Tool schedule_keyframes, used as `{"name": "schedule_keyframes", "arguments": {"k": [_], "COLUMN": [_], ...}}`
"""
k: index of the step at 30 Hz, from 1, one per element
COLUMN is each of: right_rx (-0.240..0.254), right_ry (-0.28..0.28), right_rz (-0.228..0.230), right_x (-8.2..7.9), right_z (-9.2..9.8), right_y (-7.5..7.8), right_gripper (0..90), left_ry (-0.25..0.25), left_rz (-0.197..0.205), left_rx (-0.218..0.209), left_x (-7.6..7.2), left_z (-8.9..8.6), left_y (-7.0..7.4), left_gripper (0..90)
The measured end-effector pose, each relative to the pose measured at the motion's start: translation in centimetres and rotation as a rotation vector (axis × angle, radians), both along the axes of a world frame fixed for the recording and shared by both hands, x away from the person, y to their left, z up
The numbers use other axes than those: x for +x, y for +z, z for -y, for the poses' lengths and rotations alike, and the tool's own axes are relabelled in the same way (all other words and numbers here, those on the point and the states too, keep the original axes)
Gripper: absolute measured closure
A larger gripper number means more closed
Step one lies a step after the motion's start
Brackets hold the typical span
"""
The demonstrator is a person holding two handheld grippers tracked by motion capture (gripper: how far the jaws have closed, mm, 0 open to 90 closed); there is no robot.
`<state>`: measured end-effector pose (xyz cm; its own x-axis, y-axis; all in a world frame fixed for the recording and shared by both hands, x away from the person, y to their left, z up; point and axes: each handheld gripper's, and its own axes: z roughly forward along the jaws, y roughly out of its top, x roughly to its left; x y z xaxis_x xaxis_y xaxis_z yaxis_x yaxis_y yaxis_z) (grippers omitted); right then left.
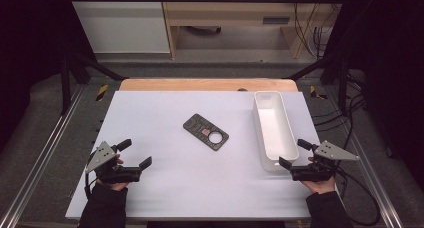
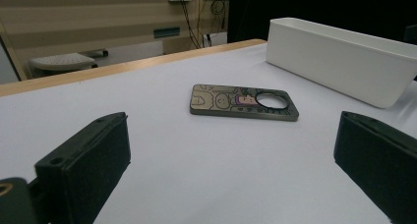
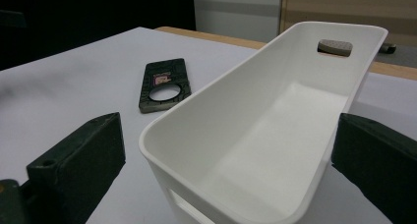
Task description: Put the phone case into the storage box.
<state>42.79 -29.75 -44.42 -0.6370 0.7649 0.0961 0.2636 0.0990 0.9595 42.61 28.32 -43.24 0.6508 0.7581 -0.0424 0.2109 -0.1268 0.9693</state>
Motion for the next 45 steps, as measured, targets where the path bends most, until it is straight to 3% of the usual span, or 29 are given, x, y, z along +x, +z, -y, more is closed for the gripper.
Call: {"name": "schedule_keyframes", "arguments": {"k": [8,20,33,45], "right_rx": [-0.003,-0.009,-0.017,-0.02], "right_ry": [0.004,0.008,0.01,0.013], "right_rz": [-0.003,-0.002,-0.003,-0.001], "right_x": [0.0,0.0,0.0,0.0], "right_z": [0.0,-0.1,-0.2,-0.2], "right_y": [0.0,0.0,0.0,0.1], "right_gripper": [0.2,0.3,0.2,0.2], "left_ry": [0.001,-0.009,-0.005,-0.032], "left_rz": [-0.005,-0.019,-0.055,-0.056], "left_rx": [0.002,0.042,0.065,0.086], "left_x": [0.1,0.4,1.4,2.2], "left_z": [0.5,2.1,3.4,4.6], "left_y": [0.3,0.8,1.7,2.6], "left_gripper": [0.2,0.2,0.3,0.3]}}
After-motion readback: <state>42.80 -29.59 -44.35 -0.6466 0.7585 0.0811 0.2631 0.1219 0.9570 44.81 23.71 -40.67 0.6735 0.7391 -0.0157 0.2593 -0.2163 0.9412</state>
